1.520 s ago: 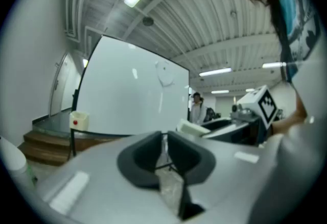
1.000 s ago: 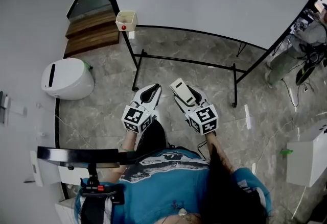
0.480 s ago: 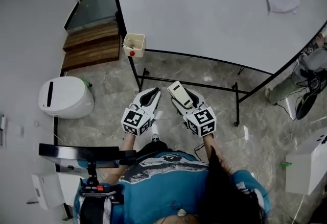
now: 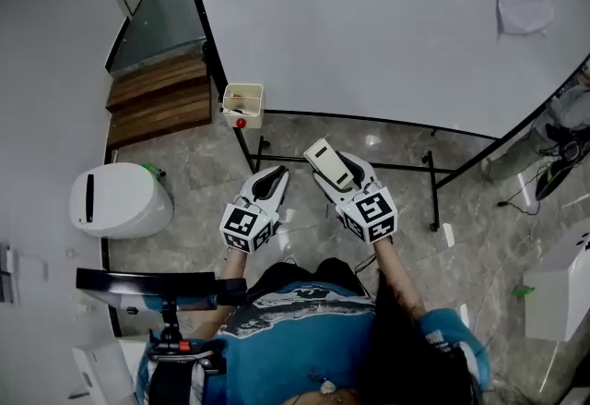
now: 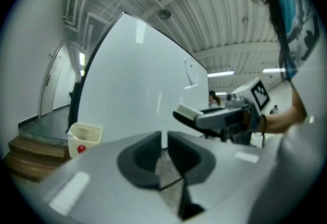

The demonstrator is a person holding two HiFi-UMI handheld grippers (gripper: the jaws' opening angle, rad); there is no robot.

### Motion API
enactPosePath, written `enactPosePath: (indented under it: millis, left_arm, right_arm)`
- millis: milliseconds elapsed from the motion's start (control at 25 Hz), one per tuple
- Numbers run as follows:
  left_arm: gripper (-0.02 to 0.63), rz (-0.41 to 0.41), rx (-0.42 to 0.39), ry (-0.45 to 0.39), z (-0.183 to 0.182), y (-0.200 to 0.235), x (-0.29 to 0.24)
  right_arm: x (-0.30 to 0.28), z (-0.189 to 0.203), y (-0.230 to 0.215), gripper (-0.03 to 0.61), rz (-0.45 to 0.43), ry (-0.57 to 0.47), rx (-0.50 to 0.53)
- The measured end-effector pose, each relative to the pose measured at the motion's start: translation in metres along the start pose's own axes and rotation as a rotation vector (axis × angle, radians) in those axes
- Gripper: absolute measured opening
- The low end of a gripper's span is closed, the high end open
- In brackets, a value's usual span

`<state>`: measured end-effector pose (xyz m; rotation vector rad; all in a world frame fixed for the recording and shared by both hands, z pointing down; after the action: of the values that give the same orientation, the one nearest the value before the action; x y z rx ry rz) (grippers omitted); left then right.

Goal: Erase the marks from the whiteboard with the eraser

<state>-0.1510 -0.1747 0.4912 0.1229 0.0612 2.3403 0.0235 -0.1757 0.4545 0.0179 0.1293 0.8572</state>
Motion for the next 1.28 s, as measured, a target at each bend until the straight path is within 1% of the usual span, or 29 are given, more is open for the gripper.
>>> enactPosePath:
  millis: [160,240,400,600,760,880,1040,1120,1280]
  left_arm:
    - [0.025,-0.009,0.013,0.013,0.004,0.012,-0.019]
    - [0.025,-0.011,0.014,0.008,0.002,0.013,-0.019]
    - [0.025,-0.025,0.002,-0.006,-0.003,0.018,-0.026]
    - [0.025,-0.036,-0.005,-0.028,-0.017,0.022,-0.042]
    - [0.025,-0.04,-0.008,-0.037,-0.02,0.026,-0.058]
    - [0.025,-0.04,-0.01,-0.036,-0.018,0.028,-0.07]
    - [0.025,-0.043,-0.007,-0.022,-0.014,0.032,-0.085]
    - [0.025,-0.047,-0.006,-0.02,-0.013,0.034,-0.086]
    - [0.025,-0.064,-0.001,-0.013,-0.011,0.042,-0.086]
  right_arm:
    - [-0.02,-0.018,-0.036,0.264,0.03,-0.01,0.126]
    - [-0.028,-0.033,-0.045,0.263,0.034,-0.029,0.201]
    - [-0.053,-0.072,-0.067,0.263,0.044,-0.087,0.398]
    - [-0.098,-0.121,-0.094,0.263,0.09,-0.154,0.637]
    - [-0.137,-0.145,-0.111,0.264,0.1,-0.191,0.754]
    - [-0.162,-0.151,-0.119,0.263,0.089,-0.187,0.863]
    - [-0.187,-0.14,-0.129,0.262,0.073,-0.148,1.008]
    - [-0.194,-0.133,-0.132,0.262,0.073,-0.125,1.046]
    - [-0.2,-0.128,-0.139,0.262,0.078,-0.107,1.072]
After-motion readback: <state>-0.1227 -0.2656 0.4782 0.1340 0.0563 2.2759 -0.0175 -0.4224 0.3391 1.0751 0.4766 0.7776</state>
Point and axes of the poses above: the fingertips, and each gripper's own axes: x backward along the fingers, y to its left, z out of its underside, the point moved 7 cm from there along x, backward along the fingers, and after that the axes turned 7 degrees about -y, right-handed, at the moved point
